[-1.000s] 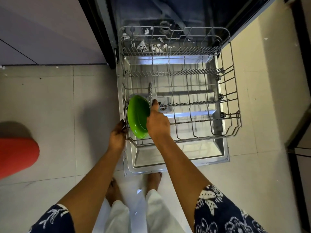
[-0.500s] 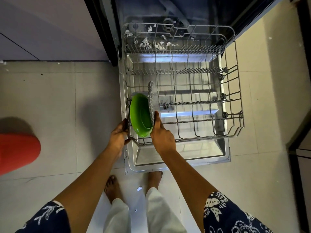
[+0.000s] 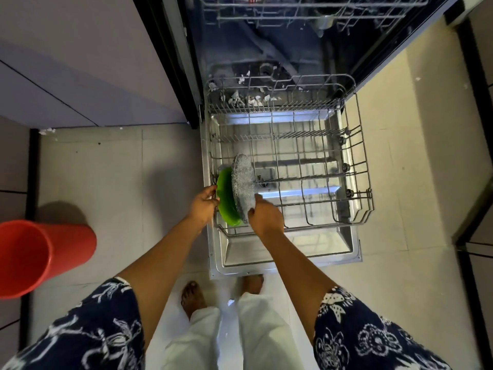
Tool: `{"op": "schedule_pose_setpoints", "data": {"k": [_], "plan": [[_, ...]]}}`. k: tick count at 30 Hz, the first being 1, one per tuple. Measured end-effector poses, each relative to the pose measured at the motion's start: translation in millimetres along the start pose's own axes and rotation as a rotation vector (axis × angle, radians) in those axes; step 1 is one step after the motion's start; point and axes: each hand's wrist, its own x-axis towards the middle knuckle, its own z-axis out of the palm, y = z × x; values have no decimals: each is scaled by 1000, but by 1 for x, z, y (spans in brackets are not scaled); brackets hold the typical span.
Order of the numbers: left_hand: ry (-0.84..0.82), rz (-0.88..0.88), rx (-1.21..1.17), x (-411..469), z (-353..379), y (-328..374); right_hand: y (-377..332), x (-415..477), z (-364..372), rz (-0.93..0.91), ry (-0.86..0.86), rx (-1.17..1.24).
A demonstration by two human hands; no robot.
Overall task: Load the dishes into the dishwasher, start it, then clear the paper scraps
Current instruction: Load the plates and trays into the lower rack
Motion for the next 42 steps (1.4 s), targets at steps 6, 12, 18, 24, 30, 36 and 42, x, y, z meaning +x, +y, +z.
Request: {"op": "schedule_pose_setpoints", "data": {"k": [6, 12, 18, 24, 30, 36, 42], "plan": [[142, 6, -56, 36, 1, -19, -17, 49, -3, -508, 106, -227], [27, 52, -99, 28, 3, -28, -10, 42, -1, -497, 33, -322], [106, 170, -45, -14, -21, 29, -36, 18, -43, -479, 80, -181], [221, 477, -196, -115, -115, 146, -137, -49, -129, -584, 360, 113], [493, 662, -270, -176, -286, 250, -330, -79, -217, -875, 553, 270], [718, 711, -153, -173, -461, 351, -523, -63, -284, -942, 631, 317], [859, 616, -63, -152, -586, 409, -656, -38, -319, -859, 435, 279]]}}
